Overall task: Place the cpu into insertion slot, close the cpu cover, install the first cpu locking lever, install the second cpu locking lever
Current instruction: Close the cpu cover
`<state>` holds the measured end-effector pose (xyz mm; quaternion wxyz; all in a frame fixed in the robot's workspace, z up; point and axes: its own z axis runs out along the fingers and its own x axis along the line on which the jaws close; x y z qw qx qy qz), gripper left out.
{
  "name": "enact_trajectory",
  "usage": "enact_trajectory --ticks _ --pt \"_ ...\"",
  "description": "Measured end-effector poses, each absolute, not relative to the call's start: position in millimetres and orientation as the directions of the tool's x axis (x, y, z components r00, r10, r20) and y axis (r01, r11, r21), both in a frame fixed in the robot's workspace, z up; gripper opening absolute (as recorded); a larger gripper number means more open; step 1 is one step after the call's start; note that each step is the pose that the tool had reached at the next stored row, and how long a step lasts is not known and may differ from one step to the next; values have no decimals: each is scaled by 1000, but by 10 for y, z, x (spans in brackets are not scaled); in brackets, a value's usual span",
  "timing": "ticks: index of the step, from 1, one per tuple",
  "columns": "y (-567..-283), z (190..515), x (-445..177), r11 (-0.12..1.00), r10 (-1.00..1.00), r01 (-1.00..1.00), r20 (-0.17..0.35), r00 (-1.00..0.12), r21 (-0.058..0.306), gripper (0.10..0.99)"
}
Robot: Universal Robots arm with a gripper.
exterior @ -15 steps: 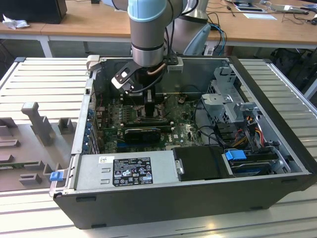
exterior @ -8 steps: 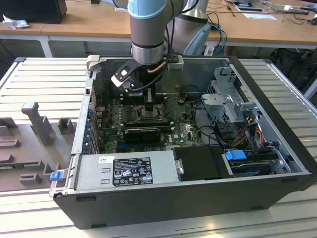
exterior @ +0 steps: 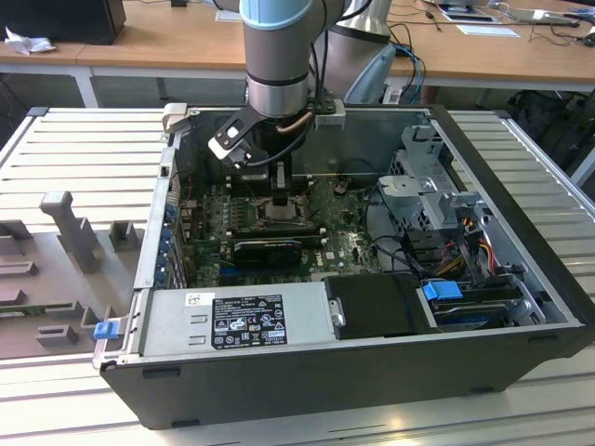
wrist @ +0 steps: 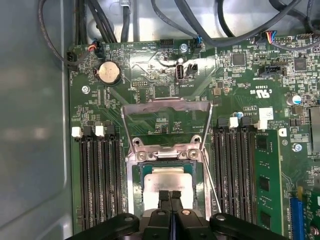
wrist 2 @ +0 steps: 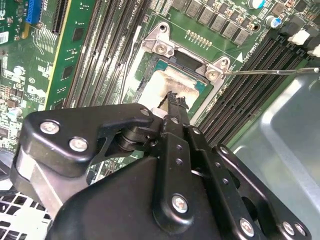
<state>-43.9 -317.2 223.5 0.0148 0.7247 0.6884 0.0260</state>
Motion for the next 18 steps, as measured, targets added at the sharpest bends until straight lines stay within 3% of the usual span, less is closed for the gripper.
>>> enact_trajectory --ticks 18 --pt "-3184 2377 -389 -52 999 997 19 51 55 106"
